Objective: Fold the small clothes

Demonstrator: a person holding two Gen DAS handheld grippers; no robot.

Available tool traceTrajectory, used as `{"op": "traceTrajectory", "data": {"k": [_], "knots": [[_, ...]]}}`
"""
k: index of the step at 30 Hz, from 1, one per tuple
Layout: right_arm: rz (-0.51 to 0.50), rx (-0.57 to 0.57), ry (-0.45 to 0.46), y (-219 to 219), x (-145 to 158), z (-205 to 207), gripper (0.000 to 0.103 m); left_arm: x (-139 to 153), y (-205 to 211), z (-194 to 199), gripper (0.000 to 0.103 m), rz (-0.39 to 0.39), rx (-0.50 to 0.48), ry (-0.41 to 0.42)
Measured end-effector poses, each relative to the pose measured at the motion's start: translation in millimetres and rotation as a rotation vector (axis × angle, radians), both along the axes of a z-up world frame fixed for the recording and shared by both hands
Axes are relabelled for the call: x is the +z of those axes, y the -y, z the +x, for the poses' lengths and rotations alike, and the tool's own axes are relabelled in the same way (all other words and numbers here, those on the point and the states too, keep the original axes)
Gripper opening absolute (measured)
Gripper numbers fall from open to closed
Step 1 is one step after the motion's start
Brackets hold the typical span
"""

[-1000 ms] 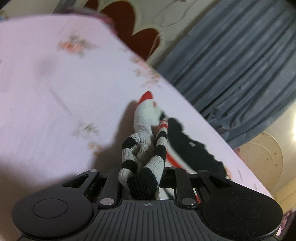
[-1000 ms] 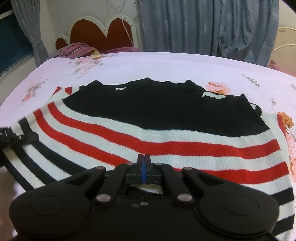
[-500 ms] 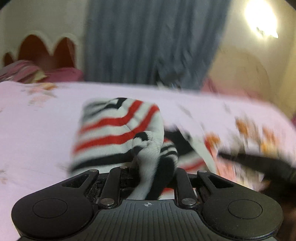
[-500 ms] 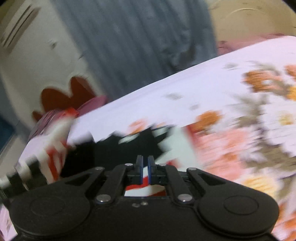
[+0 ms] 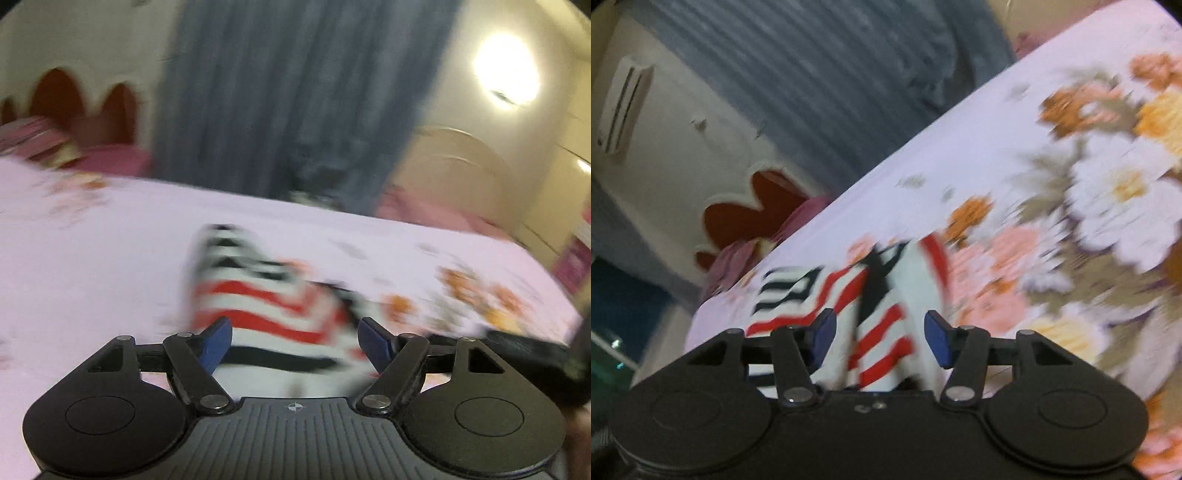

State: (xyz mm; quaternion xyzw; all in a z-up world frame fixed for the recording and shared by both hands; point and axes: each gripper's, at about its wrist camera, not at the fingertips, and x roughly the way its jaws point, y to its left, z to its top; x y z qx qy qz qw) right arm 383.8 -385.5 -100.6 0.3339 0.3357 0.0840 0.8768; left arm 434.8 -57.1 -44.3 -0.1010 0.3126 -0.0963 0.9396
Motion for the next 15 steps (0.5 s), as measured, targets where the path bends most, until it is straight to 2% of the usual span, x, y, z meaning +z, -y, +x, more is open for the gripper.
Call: {"op": "traceTrajectory", "data": {"k": [2, 3, 4, 5, 8, 11, 12, 14, 15], "knots": [[0.015, 0.044, -0.029, -15.0, -6.6, 9.2, 0.058, -12.9, -27.1, 11.7, 0.075, -0.027, 0.067, -0.027], [0.017, 0.064, -0.045, -21.9, -9.6, 13.5, 0.059, -19.0, -37.8, 16.8, 0.066, -0.041, 0.092, -0.051], [0.016, 0.08, -0.059, -27.4, -12.3, 17.8, 0.059, -26.4, -47.3, 21.3, 0.062, -0.066, 0.105, -0.077], [0.017, 0.096, -0.076, -33.3, -15.5, 23.0, 0.059, -33.2, -53.9, 25.8, 0.062, -0.094, 0.115, -0.098], [0.016, 0.142, -0.137, -48.0, -26.1, 34.8, 0.06, -57.3, -65.1, 34.9, 0.062, -0.1, 0.14, -0.148], [-0.096, 0.172, -0.182, -70.0, -25.6, 43.8, 0.059, -74.3, -67.0, 37.9, 0.061, -0.112, 0.131, -0.167], [-0.123, 0.187, -0.178, -77.0, -22.2, 45.5, 0.051, -74.5, -66.5, 38.1, 0.061, -0.094, 0.127, -0.165], [-0.162, 0.211, -0.18, -87.9, -20.1, 48.9, 0.04, -76.5, -55.5, 46.3, 0.061, -0.068, 0.119, -0.16], [-0.201, 0.208, -0.172, -93.6, -18.5, 49.3, 0.03, -75.8, -53.7, 48.3, 0.061, -0.061, 0.112, -0.154]]}}
